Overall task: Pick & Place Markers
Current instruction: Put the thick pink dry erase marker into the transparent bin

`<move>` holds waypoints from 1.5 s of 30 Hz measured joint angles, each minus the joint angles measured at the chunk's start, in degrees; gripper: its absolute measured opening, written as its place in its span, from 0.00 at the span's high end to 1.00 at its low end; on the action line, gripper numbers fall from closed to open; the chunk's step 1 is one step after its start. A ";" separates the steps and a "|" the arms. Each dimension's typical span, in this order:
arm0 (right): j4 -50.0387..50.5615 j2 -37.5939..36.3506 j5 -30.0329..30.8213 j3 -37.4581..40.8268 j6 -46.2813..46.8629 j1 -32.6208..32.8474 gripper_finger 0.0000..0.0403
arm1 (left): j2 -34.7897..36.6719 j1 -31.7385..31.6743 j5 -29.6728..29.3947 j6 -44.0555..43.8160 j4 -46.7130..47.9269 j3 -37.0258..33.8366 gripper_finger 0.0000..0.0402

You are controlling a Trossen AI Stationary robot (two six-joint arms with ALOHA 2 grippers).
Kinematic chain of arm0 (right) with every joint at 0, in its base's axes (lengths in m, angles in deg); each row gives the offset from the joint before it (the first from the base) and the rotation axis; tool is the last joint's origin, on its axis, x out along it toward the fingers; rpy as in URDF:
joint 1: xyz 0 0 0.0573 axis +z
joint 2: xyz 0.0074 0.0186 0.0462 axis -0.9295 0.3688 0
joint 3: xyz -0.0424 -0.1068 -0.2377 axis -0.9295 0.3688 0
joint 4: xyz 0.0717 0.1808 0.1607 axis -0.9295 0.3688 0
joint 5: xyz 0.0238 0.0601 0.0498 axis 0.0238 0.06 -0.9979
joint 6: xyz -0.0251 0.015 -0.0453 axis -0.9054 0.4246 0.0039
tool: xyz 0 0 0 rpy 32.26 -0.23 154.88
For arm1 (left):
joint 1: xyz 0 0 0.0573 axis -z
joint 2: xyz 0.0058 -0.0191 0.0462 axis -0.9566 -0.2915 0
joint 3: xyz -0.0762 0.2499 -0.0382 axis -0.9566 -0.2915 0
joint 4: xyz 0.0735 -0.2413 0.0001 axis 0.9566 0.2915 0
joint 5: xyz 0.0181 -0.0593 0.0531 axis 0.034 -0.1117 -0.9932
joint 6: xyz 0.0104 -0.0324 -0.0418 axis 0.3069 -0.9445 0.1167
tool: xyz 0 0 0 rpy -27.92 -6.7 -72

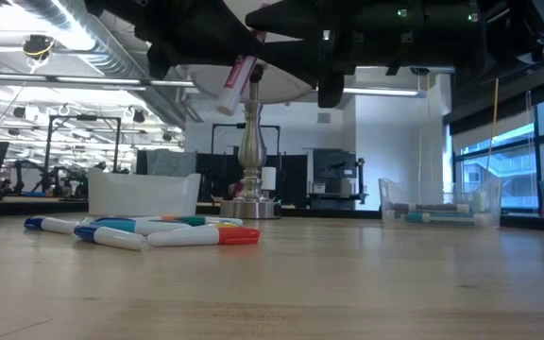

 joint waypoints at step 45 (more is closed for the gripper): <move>105.53 -30.71 29.99 0.02 1.32 -20.36 0.84 | 1.20 -1.86 45.34 -20.76 41.87 0.94 0.66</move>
